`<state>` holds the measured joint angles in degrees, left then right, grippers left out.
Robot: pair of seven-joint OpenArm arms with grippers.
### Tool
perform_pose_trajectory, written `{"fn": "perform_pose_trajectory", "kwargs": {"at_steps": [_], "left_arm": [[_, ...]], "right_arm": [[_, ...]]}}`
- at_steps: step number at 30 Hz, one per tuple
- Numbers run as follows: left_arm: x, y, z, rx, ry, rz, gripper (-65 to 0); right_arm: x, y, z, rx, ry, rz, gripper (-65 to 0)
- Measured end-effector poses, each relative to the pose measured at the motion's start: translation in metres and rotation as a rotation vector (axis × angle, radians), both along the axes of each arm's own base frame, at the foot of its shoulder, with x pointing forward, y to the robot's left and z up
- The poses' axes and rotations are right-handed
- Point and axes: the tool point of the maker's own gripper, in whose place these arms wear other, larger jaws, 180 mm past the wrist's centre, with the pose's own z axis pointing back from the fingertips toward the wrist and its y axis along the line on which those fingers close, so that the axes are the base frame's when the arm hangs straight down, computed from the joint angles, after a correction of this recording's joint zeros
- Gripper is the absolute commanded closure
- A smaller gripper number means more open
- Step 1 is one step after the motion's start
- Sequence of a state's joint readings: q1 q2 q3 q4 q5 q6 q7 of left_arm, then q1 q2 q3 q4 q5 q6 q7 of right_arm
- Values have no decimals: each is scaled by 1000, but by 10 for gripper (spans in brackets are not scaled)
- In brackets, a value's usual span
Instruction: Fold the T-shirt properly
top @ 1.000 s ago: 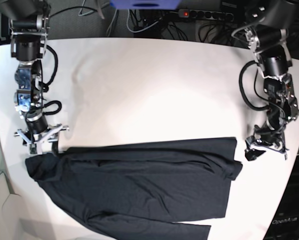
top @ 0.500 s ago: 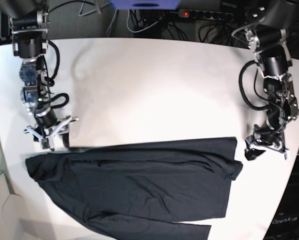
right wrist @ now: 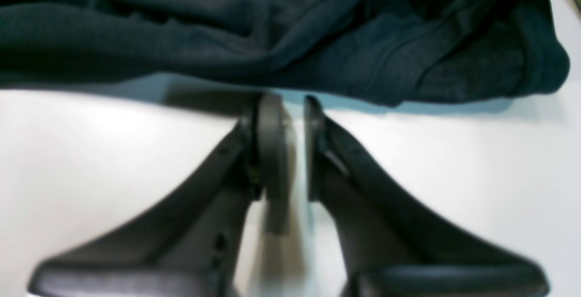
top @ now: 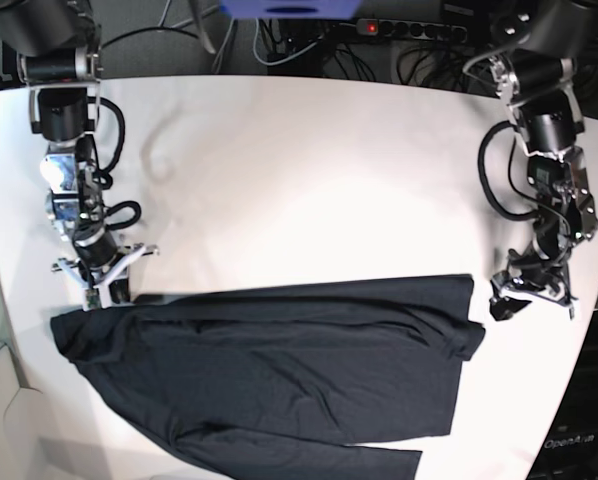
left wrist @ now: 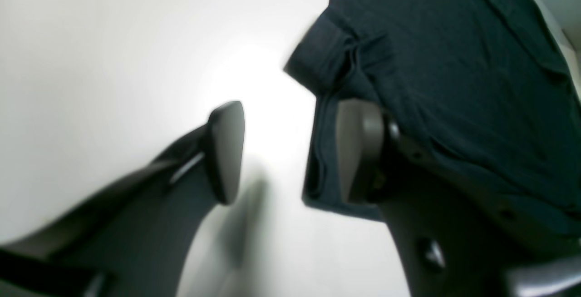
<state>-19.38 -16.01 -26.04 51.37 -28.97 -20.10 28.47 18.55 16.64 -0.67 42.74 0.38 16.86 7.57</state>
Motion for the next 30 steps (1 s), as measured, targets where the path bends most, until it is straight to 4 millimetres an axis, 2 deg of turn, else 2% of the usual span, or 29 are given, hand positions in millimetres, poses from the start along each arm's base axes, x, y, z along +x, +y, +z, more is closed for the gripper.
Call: {"fn": "perform_pose_trajectory", "kwargs": {"at_steps": [5,13,16,20,23,25,30], "left_arm": [[0,0,0,0,-1,0,-318],[0,0,0,-1,-1,0,-318],[0,0,0,-1,0,0,-318],[-2,1,-2,0,2,3,-317],[-7,0,-7,-1,18,2,-317],[-8,0,-9,0,20,1,-317],[-9,0,-9,0,22,1,-317]], "right_arm": [[0,5,-3,3,17,4,-52],[18,49,3,-22,19,121,-53],[40,61,22,-41,0,153,-52],[78,63,68,-51,-76,151,-52],[93,62,92,-57,-124,149,-52],[92,60,91,-60,-118,148,-52],[64,39,52,-89,-17,129,-51]]}}
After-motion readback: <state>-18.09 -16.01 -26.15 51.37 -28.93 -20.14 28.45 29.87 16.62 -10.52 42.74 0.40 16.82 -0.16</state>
